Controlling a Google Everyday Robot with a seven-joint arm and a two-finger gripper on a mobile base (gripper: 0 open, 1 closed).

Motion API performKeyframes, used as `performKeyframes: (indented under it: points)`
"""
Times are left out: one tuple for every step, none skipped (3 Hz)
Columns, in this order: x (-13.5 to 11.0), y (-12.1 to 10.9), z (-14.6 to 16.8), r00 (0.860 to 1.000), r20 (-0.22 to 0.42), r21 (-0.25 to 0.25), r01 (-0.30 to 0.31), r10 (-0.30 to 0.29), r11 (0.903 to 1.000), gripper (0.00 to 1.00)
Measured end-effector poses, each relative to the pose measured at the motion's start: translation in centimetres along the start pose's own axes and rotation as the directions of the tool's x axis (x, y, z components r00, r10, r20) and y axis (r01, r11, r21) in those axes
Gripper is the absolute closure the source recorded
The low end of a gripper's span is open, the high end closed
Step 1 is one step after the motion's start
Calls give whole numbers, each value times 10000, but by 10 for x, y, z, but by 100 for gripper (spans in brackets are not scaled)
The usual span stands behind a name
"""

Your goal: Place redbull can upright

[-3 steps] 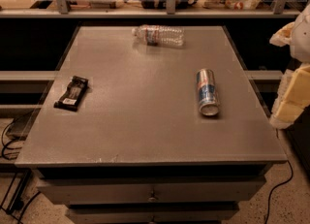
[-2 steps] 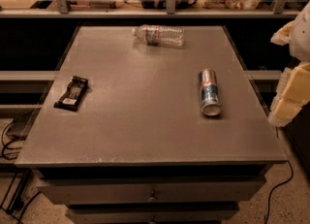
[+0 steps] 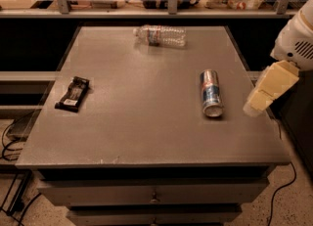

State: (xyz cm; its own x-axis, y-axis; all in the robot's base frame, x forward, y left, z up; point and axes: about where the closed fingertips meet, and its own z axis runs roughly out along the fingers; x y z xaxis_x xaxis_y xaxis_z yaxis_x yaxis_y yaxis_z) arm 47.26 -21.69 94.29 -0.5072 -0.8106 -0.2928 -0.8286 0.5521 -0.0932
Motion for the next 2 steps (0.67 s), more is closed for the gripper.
performKeyframes:
  points:
    - [-19,-5,20,9875,77,-187,-1570,1572,9874,0]
    - [-20,-5,20,9693,83,-179,-2455,2457,9692,0]
